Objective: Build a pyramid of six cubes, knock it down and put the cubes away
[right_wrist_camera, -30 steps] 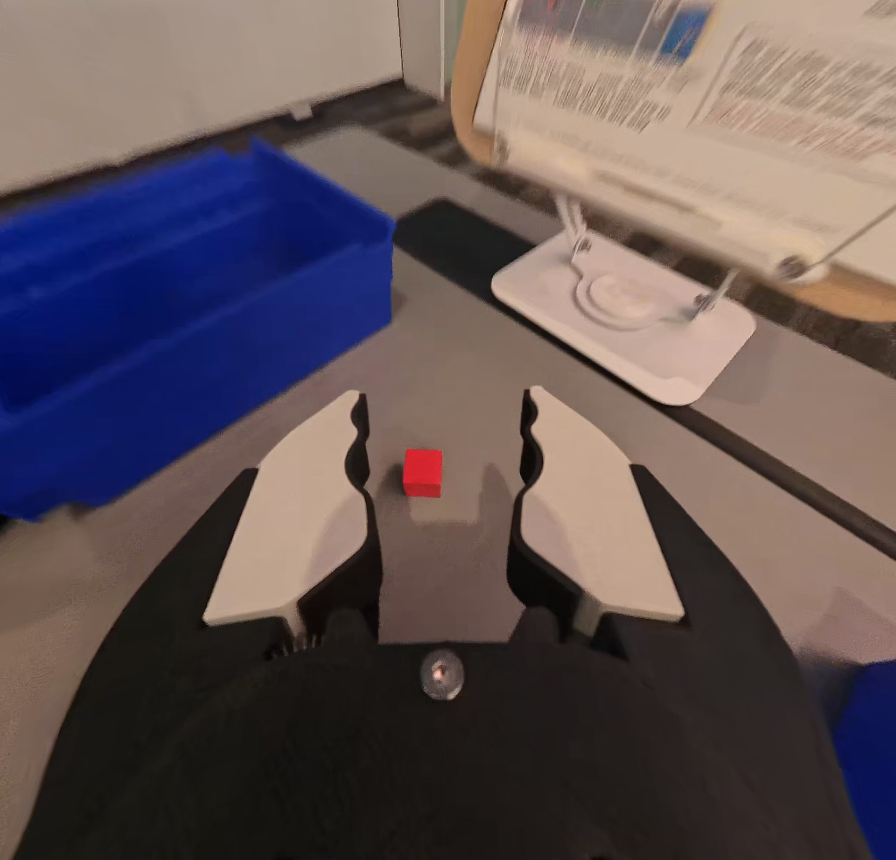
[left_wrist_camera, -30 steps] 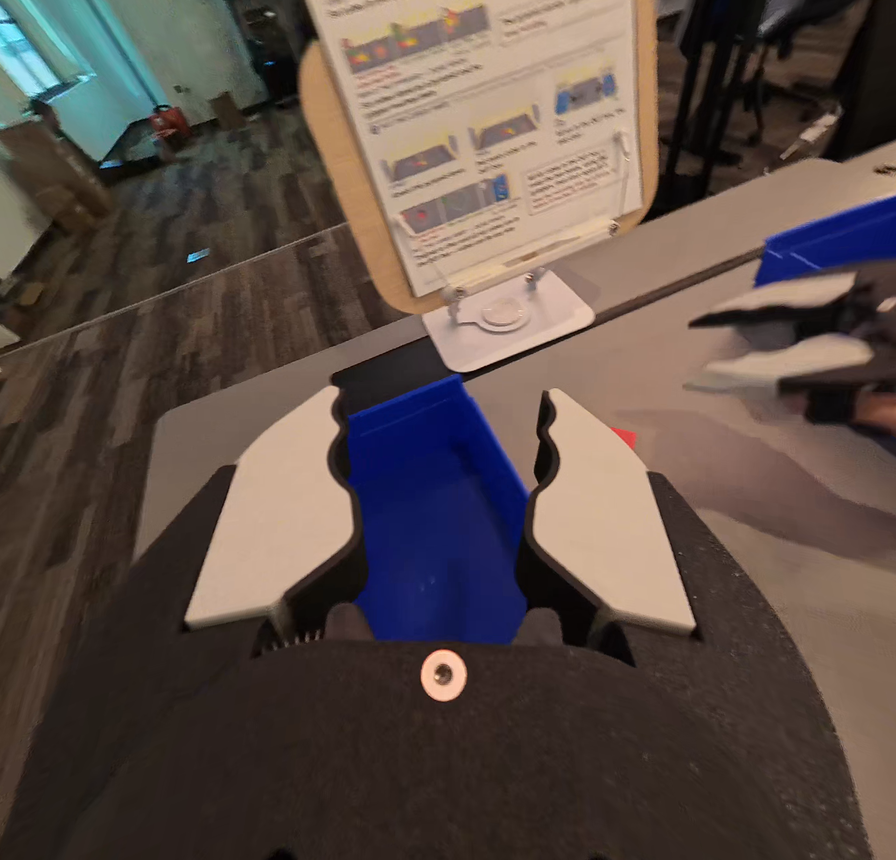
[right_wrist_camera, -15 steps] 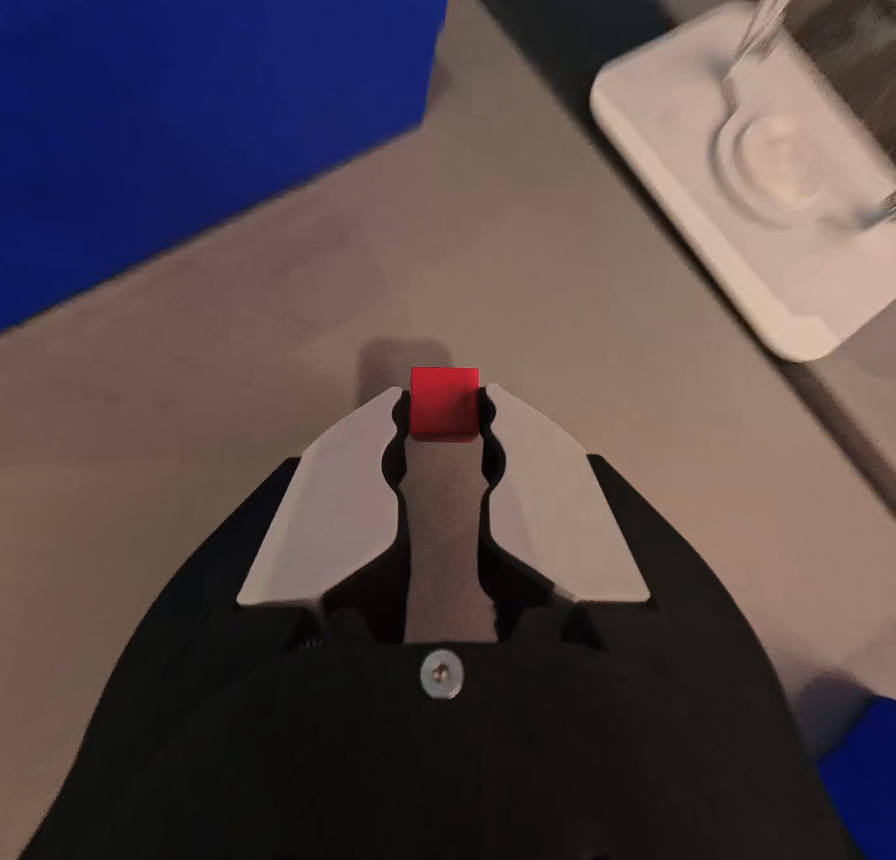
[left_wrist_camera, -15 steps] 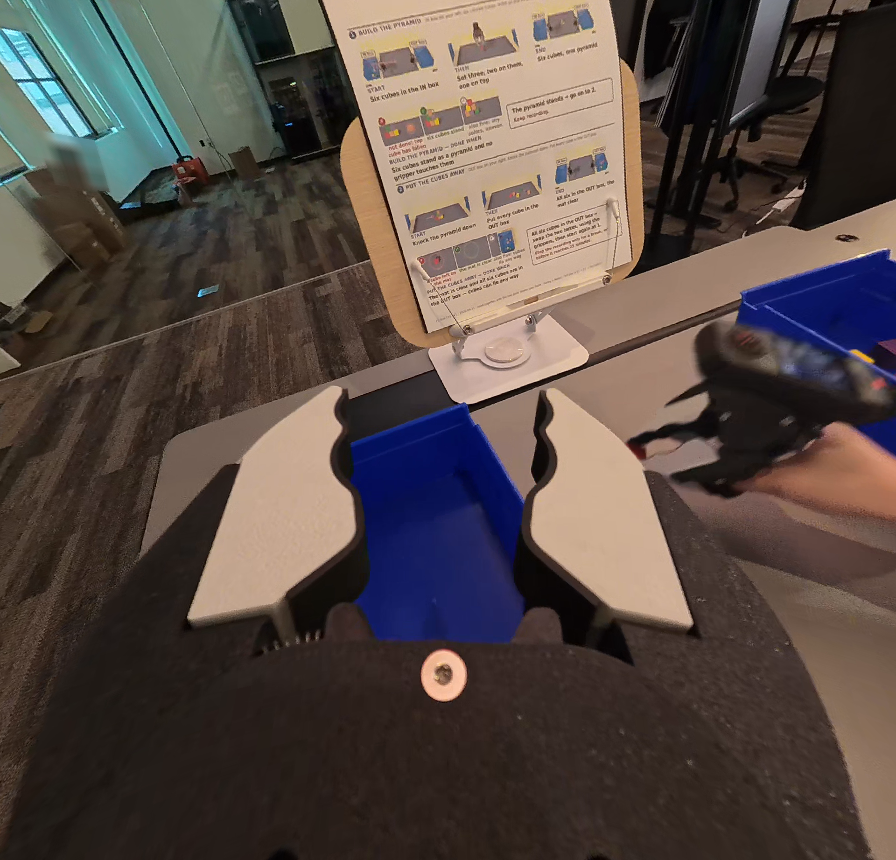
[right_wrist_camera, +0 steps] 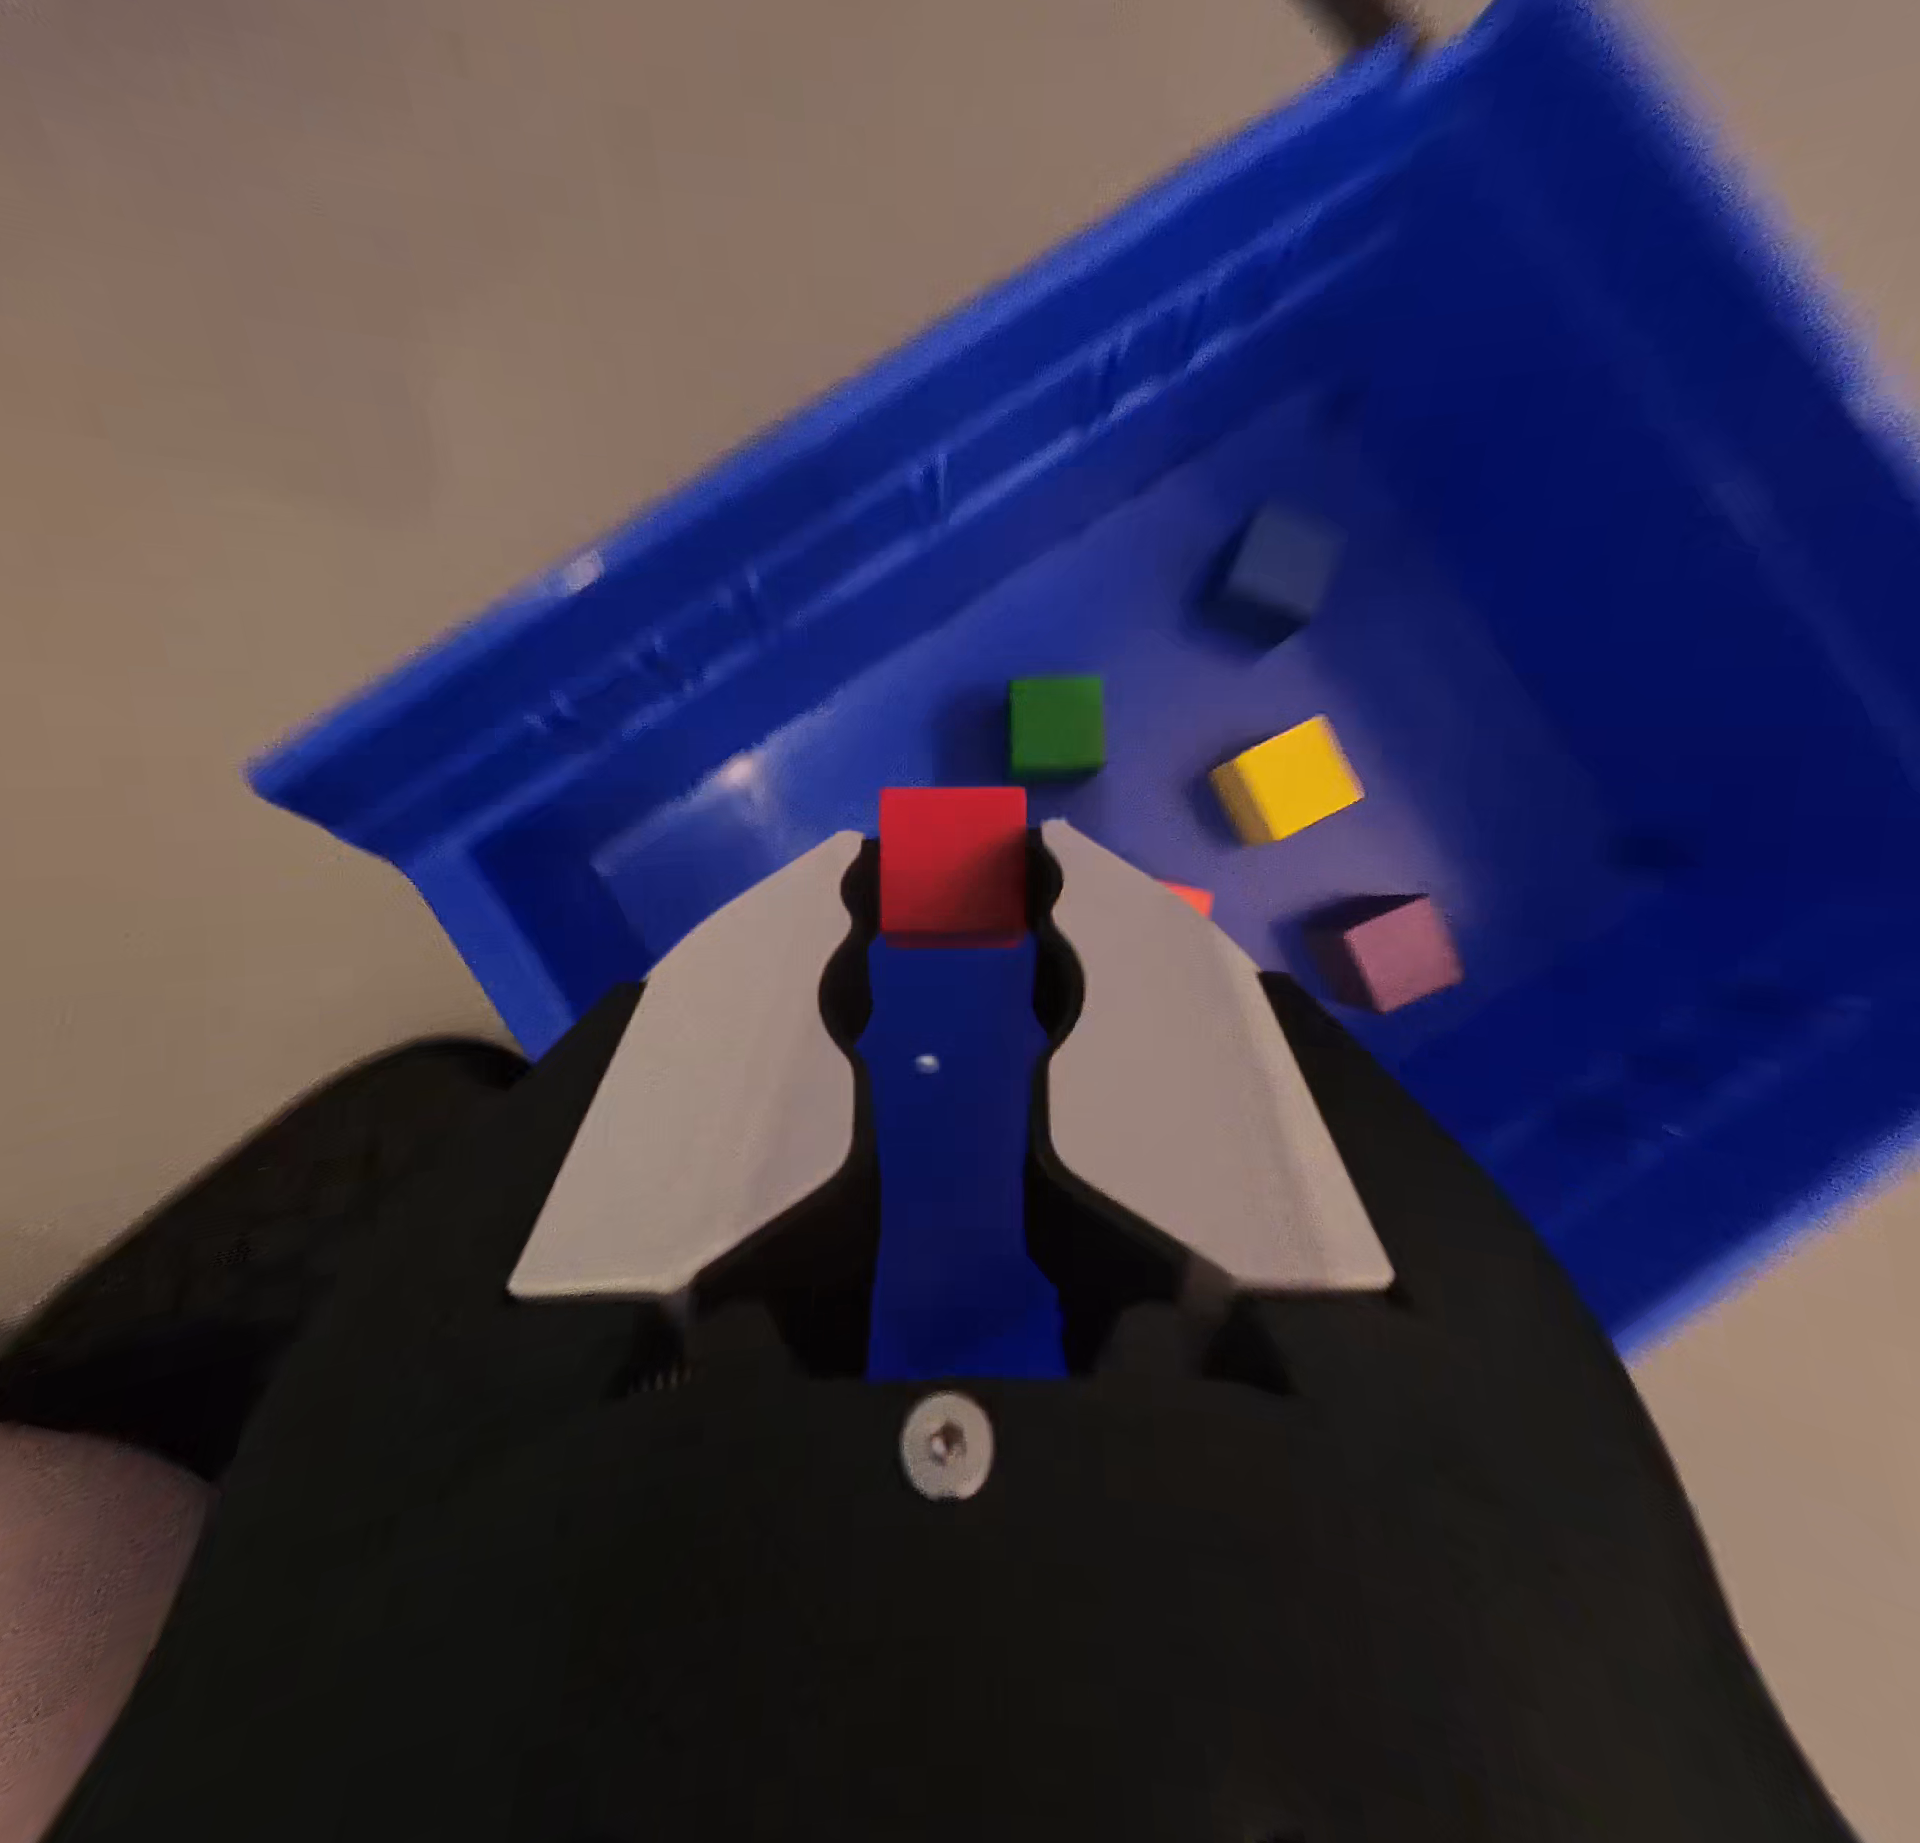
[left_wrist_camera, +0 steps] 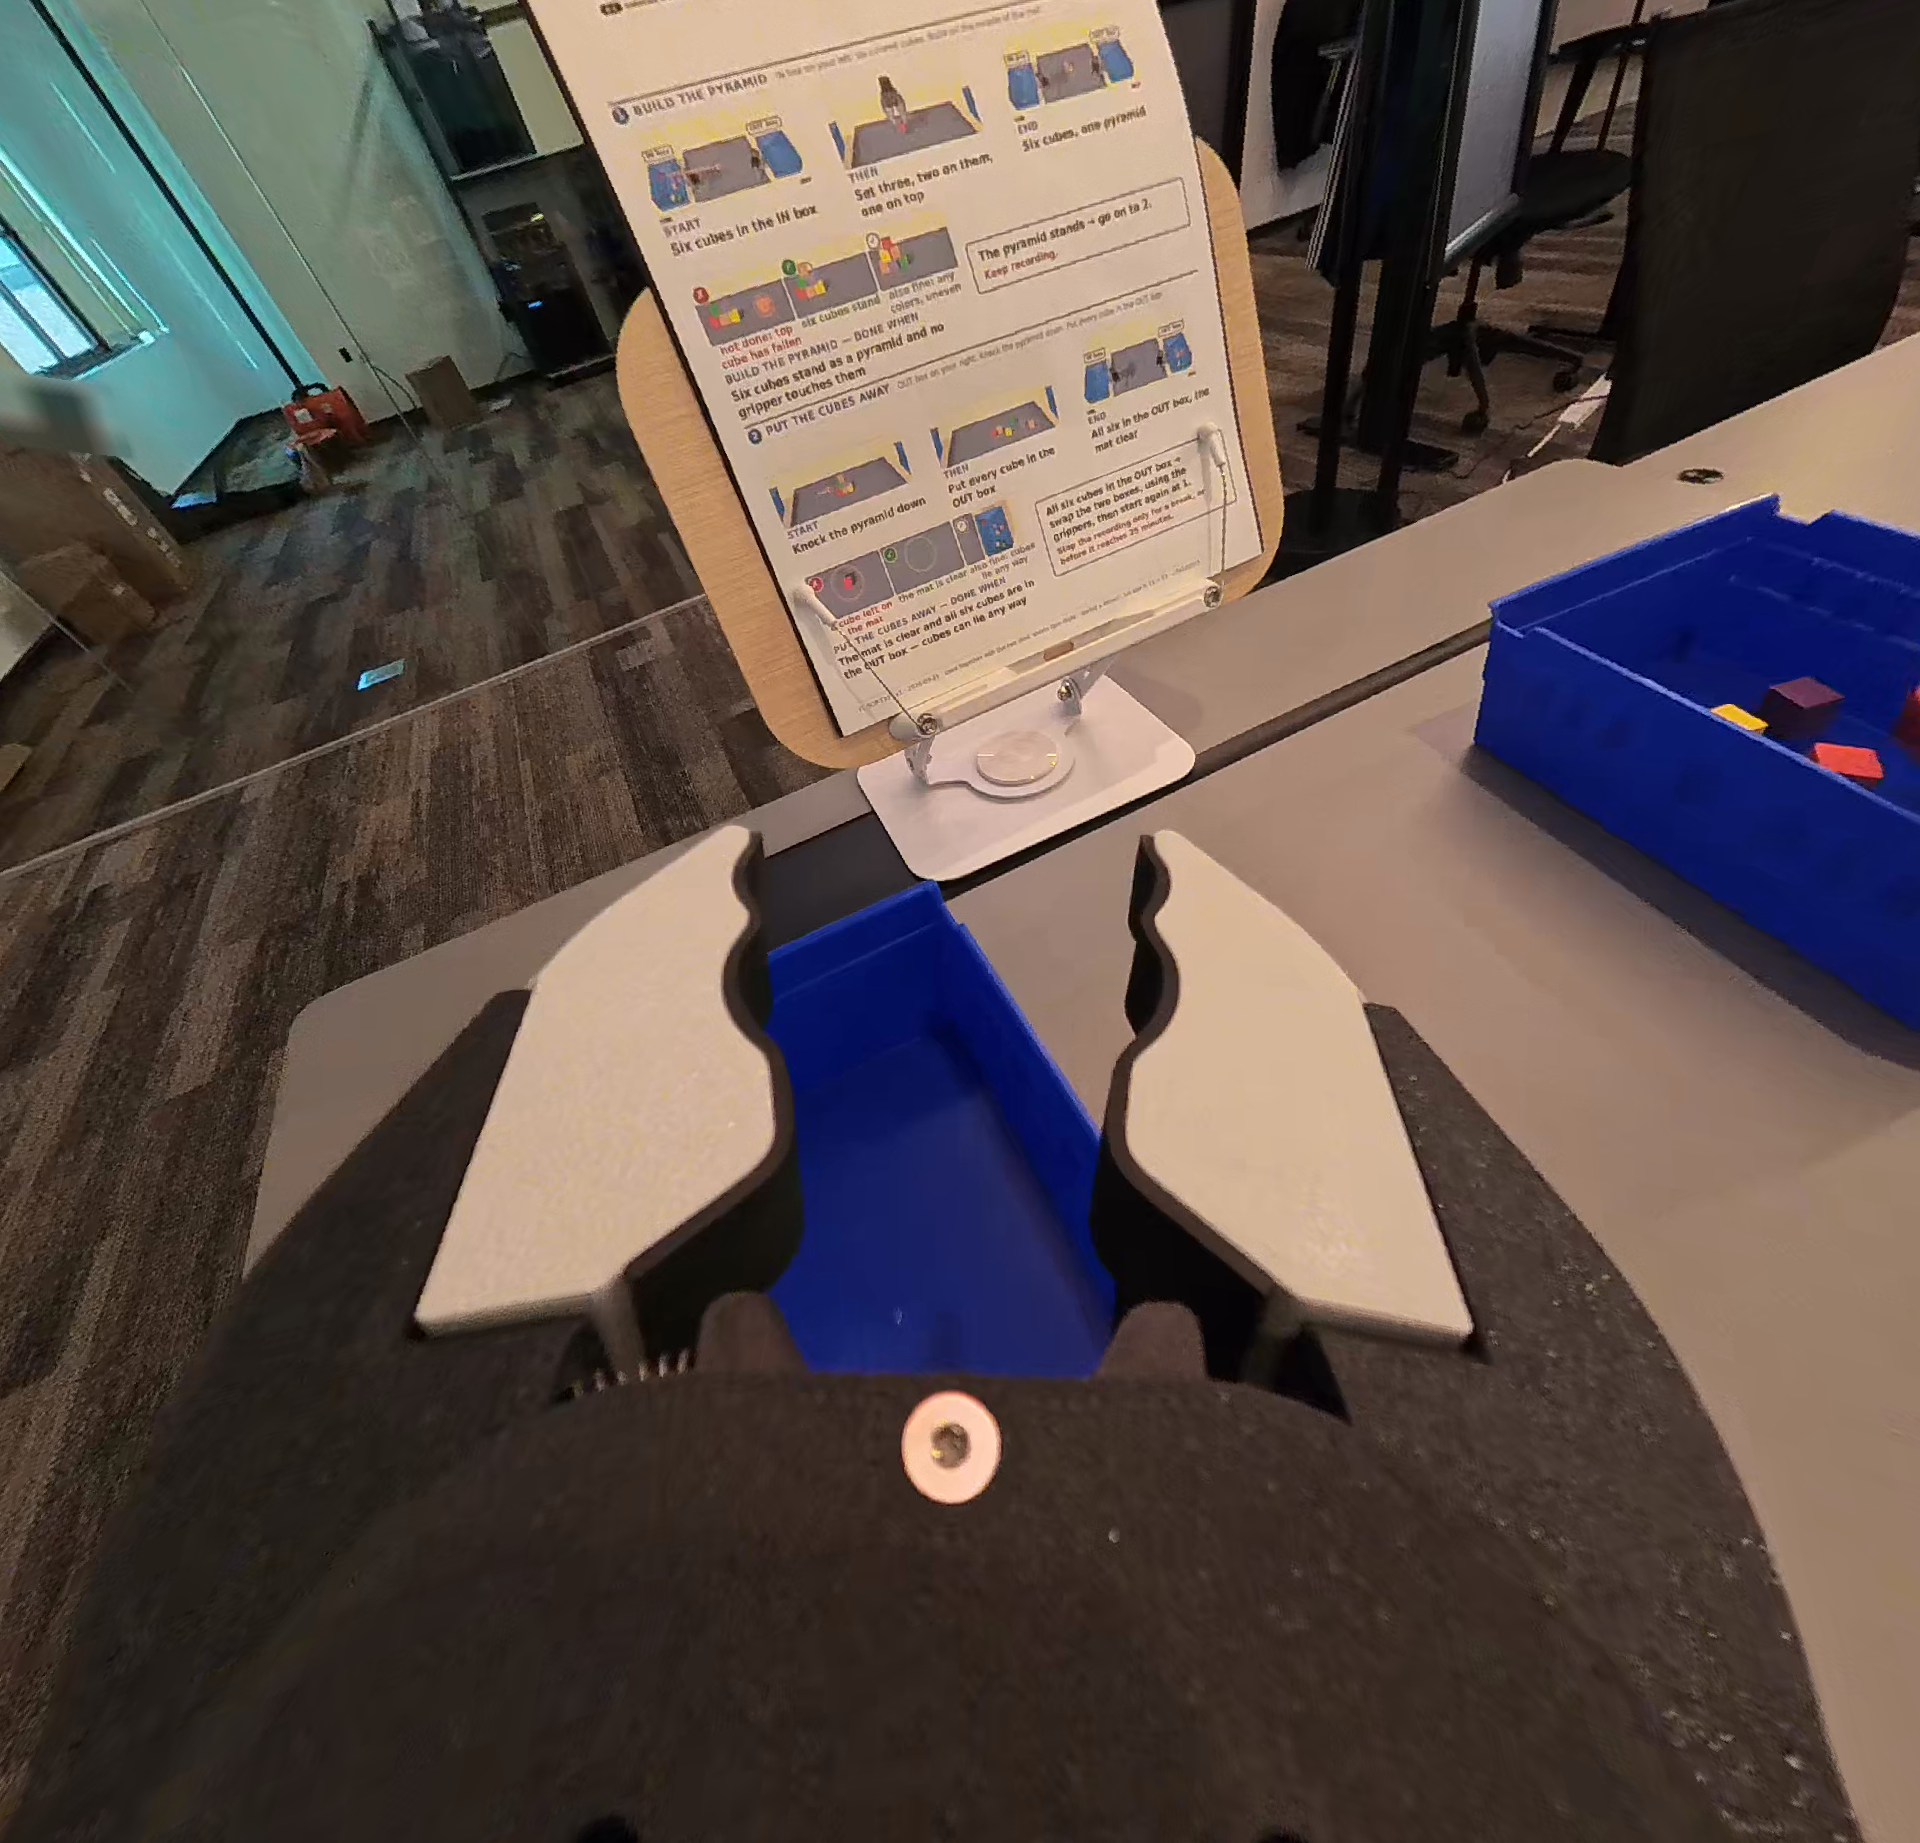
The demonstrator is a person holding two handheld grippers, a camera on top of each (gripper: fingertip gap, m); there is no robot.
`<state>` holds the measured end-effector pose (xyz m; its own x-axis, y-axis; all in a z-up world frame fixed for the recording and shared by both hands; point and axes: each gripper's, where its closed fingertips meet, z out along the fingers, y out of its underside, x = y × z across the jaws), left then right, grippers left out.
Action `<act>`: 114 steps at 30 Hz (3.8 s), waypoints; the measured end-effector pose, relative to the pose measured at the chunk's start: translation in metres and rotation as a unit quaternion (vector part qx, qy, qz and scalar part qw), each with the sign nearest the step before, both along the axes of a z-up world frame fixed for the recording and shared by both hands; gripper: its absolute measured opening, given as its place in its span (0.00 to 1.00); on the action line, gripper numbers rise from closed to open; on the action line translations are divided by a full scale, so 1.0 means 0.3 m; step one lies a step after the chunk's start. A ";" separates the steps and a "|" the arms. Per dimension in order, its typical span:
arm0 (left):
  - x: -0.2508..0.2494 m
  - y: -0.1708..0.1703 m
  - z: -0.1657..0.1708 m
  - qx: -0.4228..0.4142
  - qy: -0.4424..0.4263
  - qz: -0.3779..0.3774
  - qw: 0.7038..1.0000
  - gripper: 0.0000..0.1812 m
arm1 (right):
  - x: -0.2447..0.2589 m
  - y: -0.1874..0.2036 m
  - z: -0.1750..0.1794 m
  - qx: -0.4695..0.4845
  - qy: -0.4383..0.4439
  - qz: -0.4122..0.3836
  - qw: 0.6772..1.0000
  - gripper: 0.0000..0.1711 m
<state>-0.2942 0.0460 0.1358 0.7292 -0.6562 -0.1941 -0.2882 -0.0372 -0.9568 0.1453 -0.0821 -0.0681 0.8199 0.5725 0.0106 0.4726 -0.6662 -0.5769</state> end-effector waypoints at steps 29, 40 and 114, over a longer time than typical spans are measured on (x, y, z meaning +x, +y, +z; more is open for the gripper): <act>-0.560 0.210 -0.431 -0.246 0.129 0.235 0.931 0.44 | 0.496 -0.042 -0.030 -0.004 0.051 -0.411 0.910 0.38; -0.639 0.152 -0.744 -0.458 0.198 0.244 0.831 0.30 | 0.433 -0.058 -0.179 -0.145 0.053 -0.407 0.900 0.05; -0.469 -0.024 -0.289 -0.282 0.035 0.103 0.953 0.14 | -0.024 0.170 0.307 -0.267 0.014 -0.264 0.927 0.04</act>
<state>-0.4349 0.0388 0.0492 0.8518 -0.5154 0.0942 -0.2821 -0.6027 -0.7464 0.1382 -0.0310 0.0239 0.9828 0.0079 -0.1845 -0.0119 -0.9943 -0.1058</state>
